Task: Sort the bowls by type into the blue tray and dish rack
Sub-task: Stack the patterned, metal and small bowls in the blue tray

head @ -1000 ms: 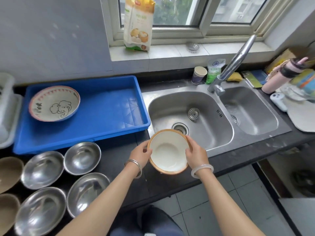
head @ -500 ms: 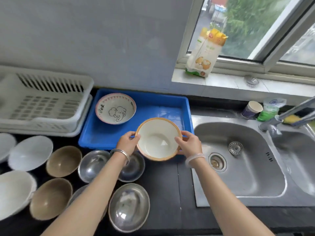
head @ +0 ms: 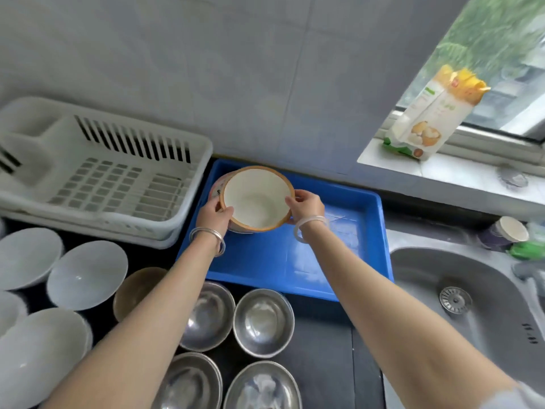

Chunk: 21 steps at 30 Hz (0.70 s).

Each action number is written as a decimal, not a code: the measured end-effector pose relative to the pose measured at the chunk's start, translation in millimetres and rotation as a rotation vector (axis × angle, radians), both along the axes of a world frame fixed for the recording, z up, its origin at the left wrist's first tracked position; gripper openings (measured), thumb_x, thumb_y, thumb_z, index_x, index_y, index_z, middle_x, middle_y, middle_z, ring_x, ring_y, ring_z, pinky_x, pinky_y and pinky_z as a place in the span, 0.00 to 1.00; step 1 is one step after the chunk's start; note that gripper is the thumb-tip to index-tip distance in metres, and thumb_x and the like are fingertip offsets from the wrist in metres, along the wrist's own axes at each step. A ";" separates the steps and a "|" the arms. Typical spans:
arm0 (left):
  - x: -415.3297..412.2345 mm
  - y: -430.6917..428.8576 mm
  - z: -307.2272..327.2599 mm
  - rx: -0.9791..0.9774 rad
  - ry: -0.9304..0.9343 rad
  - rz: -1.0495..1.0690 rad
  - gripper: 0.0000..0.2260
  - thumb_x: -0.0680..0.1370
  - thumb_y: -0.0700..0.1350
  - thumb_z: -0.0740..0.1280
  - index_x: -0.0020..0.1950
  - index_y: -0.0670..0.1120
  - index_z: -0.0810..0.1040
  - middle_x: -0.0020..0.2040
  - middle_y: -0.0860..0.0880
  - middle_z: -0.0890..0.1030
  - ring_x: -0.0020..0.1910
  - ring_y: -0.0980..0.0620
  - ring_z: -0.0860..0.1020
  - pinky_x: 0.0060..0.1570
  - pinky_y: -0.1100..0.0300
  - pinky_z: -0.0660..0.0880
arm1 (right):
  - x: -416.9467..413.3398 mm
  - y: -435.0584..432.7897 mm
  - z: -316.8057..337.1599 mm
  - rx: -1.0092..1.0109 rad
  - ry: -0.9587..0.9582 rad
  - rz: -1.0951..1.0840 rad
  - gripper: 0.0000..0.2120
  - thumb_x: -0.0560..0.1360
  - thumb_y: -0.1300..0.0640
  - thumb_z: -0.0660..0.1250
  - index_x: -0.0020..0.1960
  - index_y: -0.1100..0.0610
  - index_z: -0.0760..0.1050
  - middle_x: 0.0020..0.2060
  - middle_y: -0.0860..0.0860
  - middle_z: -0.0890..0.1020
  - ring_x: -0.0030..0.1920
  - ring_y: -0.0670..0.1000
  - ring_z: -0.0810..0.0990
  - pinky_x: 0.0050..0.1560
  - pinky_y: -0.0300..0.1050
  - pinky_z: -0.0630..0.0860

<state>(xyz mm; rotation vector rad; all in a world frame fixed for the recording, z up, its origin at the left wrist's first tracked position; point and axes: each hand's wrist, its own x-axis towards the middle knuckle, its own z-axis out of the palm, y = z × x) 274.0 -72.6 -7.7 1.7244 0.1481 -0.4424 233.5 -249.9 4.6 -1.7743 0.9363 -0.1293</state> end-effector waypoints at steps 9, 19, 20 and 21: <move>32.6 1.2 -20.5 0.224 -0.025 0.016 0.15 0.74 0.37 0.66 0.60 0.43 0.76 0.58 0.41 0.80 0.57 0.40 0.77 0.60 0.45 0.73 | 39.6 9.4 -19.0 -0.130 0.093 0.080 0.12 0.73 0.62 0.61 0.51 0.57 0.81 0.37 0.52 0.80 0.39 0.55 0.79 0.44 0.47 0.78; 34.2 -3.3 -25.2 0.324 -0.105 -0.001 0.18 0.73 0.38 0.67 0.63 0.43 0.74 0.59 0.43 0.80 0.57 0.40 0.77 0.58 0.47 0.74 | 40.9 9.9 -27.7 -0.188 0.095 0.100 0.11 0.75 0.62 0.62 0.55 0.58 0.80 0.49 0.56 0.83 0.43 0.54 0.78 0.46 0.44 0.74; 33.9 -3.8 -24.9 0.317 -0.102 0.005 0.19 0.73 0.38 0.67 0.63 0.44 0.74 0.59 0.43 0.80 0.57 0.41 0.77 0.58 0.47 0.74 | 39.2 10.5 -28.0 -0.177 0.082 0.093 0.12 0.75 0.62 0.62 0.56 0.59 0.79 0.50 0.56 0.83 0.45 0.56 0.79 0.48 0.46 0.76; 33.4 -4.0 -24.7 0.310 -0.098 0.014 0.19 0.73 0.37 0.67 0.64 0.44 0.74 0.59 0.43 0.80 0.58 0.41 0.77 0.58 0.47 0.74 | 37.6 11.3 -28.0 -0.165 0.068 0.085 0.12 0.76 0.61 0.62 0.57 0.59 0.78 0.51 0.56 0.83 0.47 0.57 0.80 0.51 0.50 0.78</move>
